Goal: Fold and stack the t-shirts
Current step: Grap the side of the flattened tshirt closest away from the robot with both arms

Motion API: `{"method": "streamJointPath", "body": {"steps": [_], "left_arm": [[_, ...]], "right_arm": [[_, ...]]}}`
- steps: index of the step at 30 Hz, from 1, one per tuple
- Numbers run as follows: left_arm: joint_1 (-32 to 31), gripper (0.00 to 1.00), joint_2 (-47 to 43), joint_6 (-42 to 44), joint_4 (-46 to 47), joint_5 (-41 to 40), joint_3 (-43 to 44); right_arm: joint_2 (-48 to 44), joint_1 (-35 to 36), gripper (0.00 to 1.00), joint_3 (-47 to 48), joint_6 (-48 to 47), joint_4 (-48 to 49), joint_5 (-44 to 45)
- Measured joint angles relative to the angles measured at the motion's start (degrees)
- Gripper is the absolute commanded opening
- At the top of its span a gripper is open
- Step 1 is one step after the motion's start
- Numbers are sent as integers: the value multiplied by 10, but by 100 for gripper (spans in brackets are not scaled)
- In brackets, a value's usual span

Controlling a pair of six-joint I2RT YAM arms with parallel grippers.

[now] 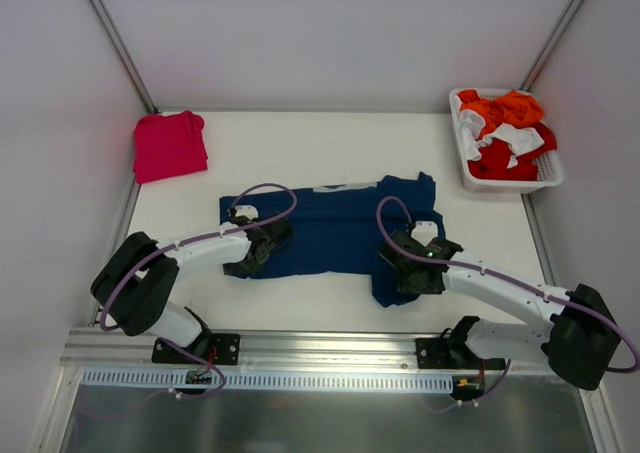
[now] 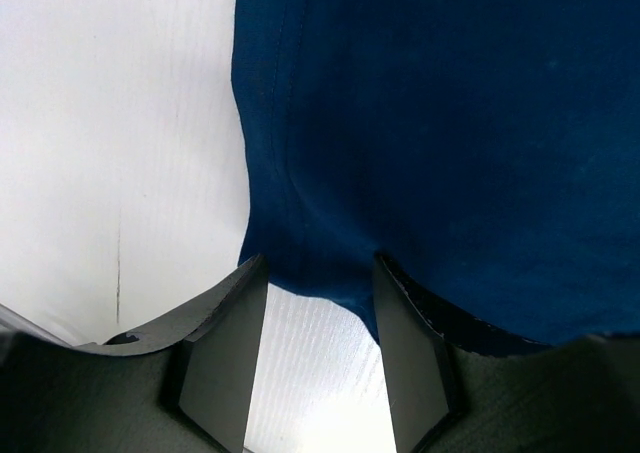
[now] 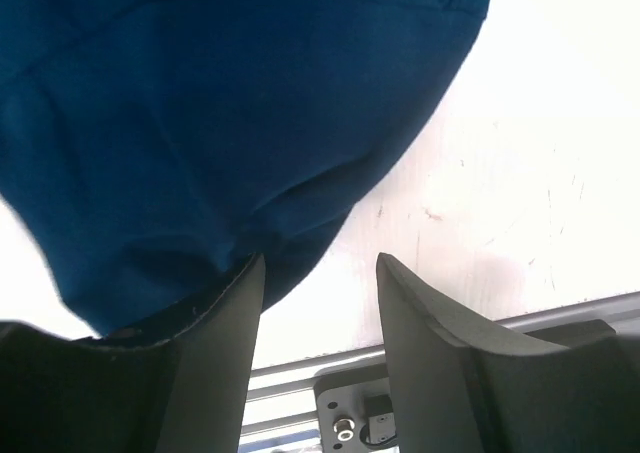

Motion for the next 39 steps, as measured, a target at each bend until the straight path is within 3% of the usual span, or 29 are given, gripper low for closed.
{"method": "streamJointPath", "body": {"steps": [12, 24, 27, 30, 31, 32, 34, 39], "left_arm": [[0, 47, 5, 1, 1, 0, 0], [0, 47, 5, 2, 1, 0, 0], [0, 41, 5, 3, 2, 0, 0], [0, 26, 10, 6, 5, 0, 0], [0, 8, 12, 8, 6, 0, 0], [0, 0, 14, 8, 6, 0, 0], [0, 0, 16, 13, 7, 1, 0], [0, 0, 17, 13, 9, 1, 0]], "right_arm": [[94, 0, 51, -32, 6, 45, -15], [138, 0, 52, 40, -14, 64, -11], [143, -2, 50, 41, -16, 64, -10], [159, -5, 42, 41, -17, 66, -8], [167, -7, 33, 41, -18, 68, -8], [171, -8, 25, 41, -20, 70, -8], [181, -9, 1, 40, -23, 77, -8], [189, -9, 1, 38, -22, 87, -8]]}}
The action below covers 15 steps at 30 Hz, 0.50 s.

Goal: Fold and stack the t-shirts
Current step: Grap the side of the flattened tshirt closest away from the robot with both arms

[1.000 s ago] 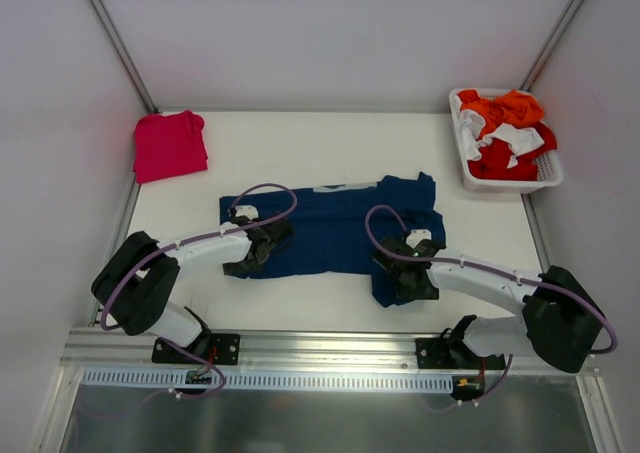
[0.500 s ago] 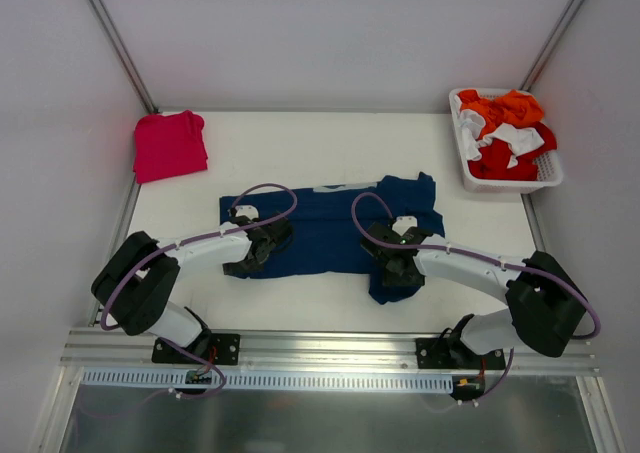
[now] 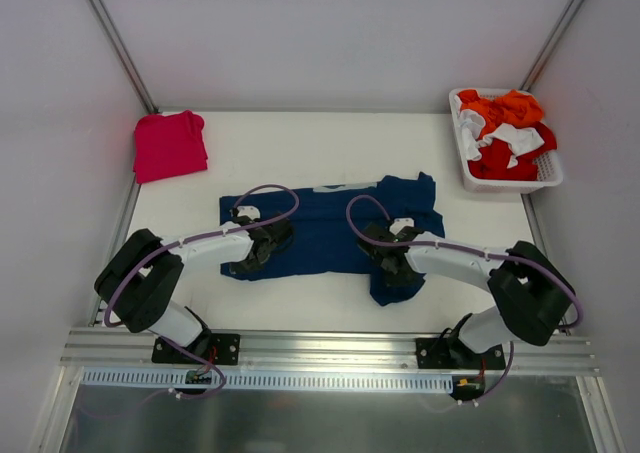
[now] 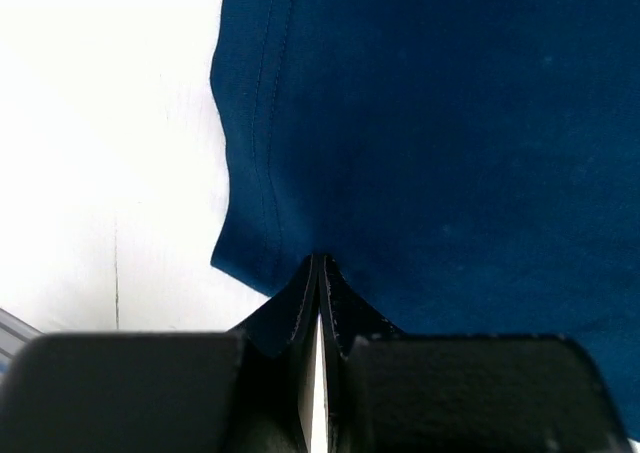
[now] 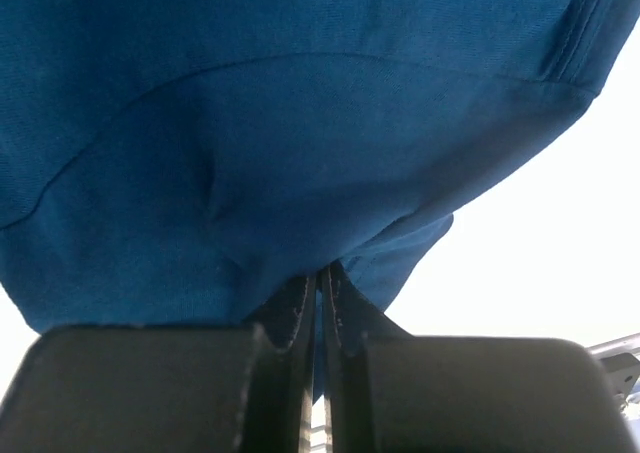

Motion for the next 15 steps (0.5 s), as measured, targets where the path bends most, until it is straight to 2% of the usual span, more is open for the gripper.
{"method": "streamJointPath", "body": {"steps": [4, 8, 15], "left_arm": [[0, 0, -1, 0, 0, 0, 0], [0, 0, -9, 2, 0, -1, 0], [0, 0, -16, 15, -11, -6, 43]], "right_arm": [[-21, 0, 1, -1, 0, -11, 10], [-86, -7, 0, 9, -3, -63, 40], [-130, -52, 0, 99, -36, -123, 88]]}}
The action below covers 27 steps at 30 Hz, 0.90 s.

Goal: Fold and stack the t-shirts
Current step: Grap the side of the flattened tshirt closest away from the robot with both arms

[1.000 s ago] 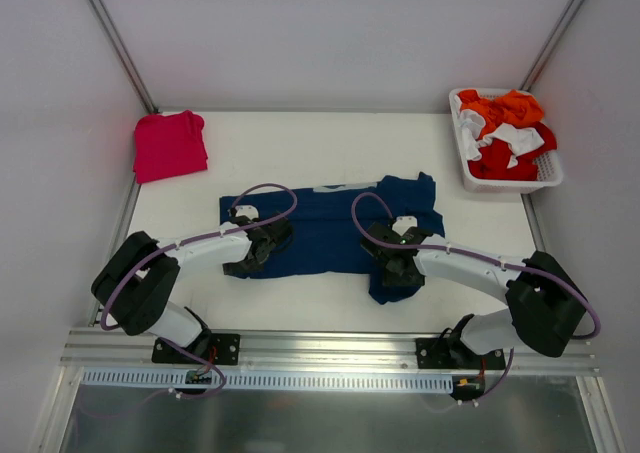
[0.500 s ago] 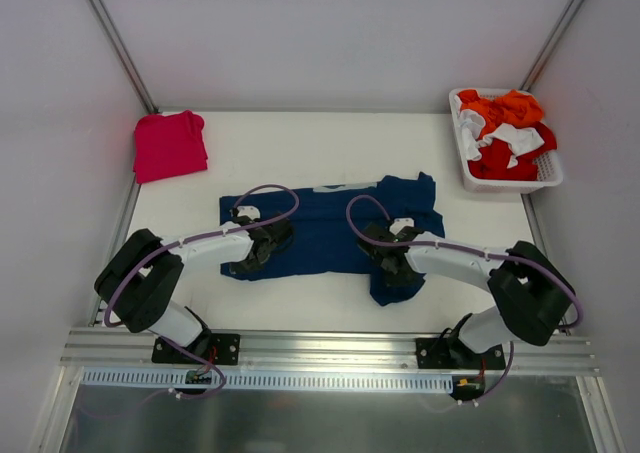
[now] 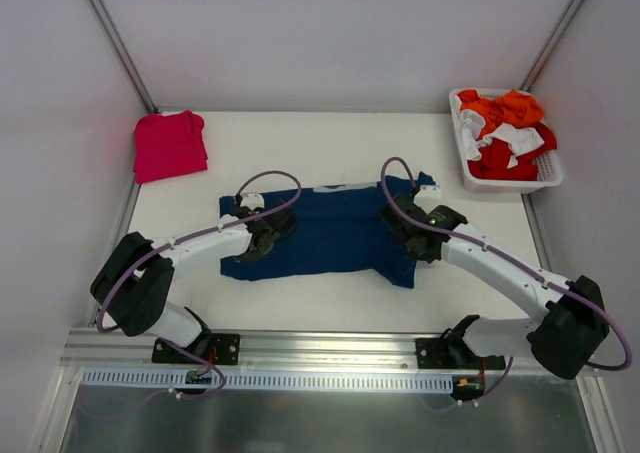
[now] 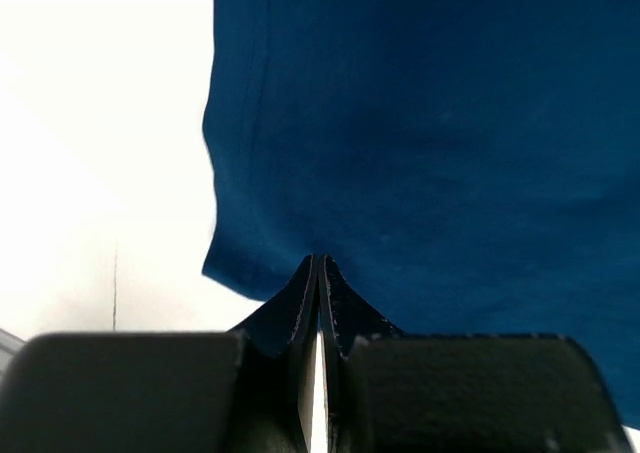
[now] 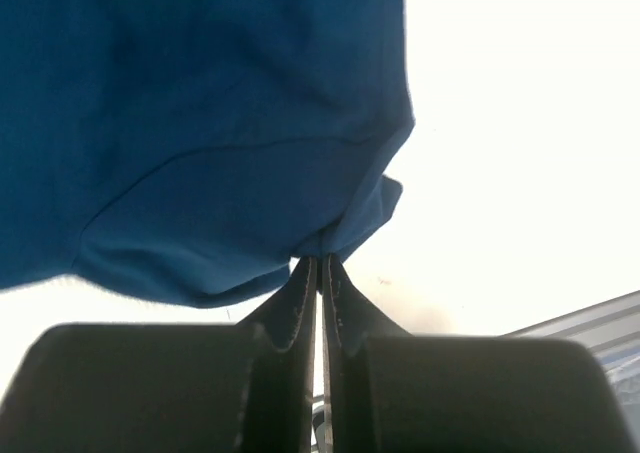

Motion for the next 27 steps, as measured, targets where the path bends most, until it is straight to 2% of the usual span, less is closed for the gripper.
{"method": "streamJointPath", "body": {"steps": [8, 13, 17, 18, 19, 21, 27], "left_arm": [[13, 0, 12, 22, -15, -16, 85], [21, 0, 36, 24, -43, -19, 90], [20, 20, 40, 13, -71, -19, 71], [20, 36, 40, 10, -77, -19, 63], [20, 76, 39, 7, -83, -18, 53], [20, 82, 34, 0, -90, -11, 40], [20, 82, -34, -9, -95, 2, -1]], "right_arm": [[38, -55, 1, 45, -53, -7, 13], [68, -63, 0, 61, -75, 2, 10], [68, -63, 1, 61, -83, 8, 5], [68, -63, 0, 61, -84, 8, 5], [67, -63, 0, 61, -85, 9, 4], [67, -63, 0, 61, -86, 10, 2], [54, -63, 0, 50, -87, 17, -3]]}}
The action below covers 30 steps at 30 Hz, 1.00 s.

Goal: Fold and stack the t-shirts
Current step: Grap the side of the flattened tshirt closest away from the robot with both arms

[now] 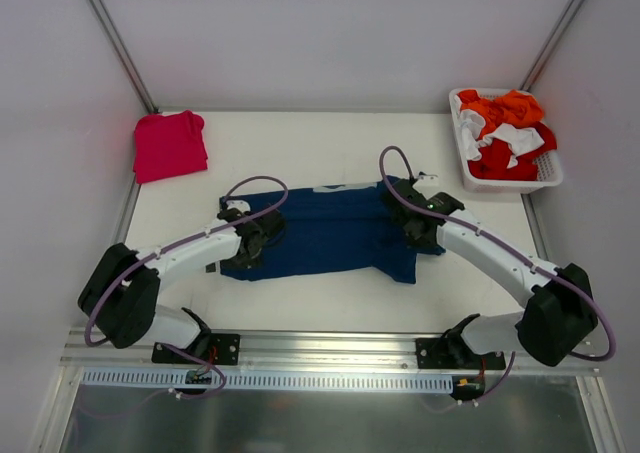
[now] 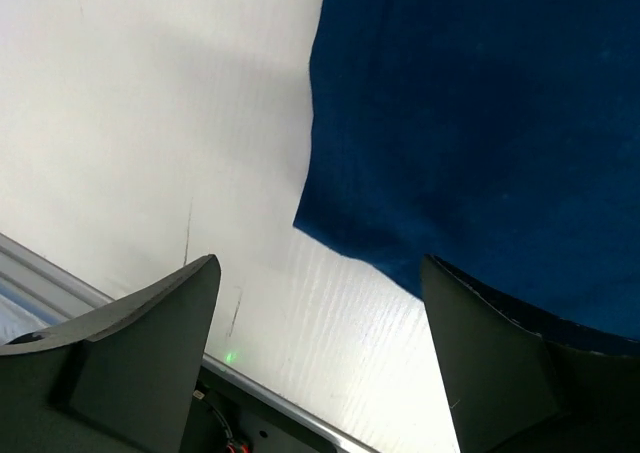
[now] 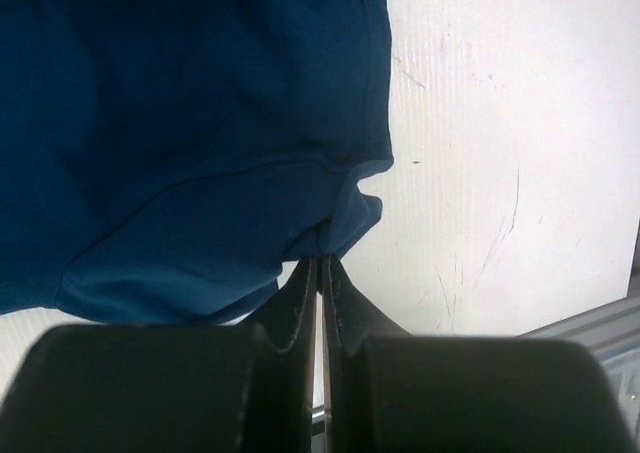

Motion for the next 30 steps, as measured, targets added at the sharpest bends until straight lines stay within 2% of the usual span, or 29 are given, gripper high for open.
{"method": "streamJointPath", "body": {"steps": [5, 16, 18, 21, 24, 25, 28, 30], "left_arm": [[0, 80, -35, -10, 3, 14, -23], [5, 75, -2, 8, 114, 76, -59], [13, 68, -2, 12, 131, 82, -59], [28, 47, -3, 16, 158, 98, -64], [45, 45, -4, 20, 182, 119, -69], [49, 39, -3, 21, 184, 123, -69], [57, 4, 7, 24, 196, 140, -63], [57, 0, 19, 26, 202, 144, -54]], "right_arm": [[-21, 0, 1, -9, 0, 3, -5], [-75, 0, 1, -37, 0, 9, -13], [-86, 0, 1, -38, 0, 9, -13], [-96, 0, 1, -38, 1, 8, -12], [-100, 0, 1, -38, 2, 7, -12], [-100, 0, 1, -38, 2, 7, -12], [-101, 0, 1, -38, 2, 6, -12], [-101, 0, 1, -38, 2, 6, -13]]}}
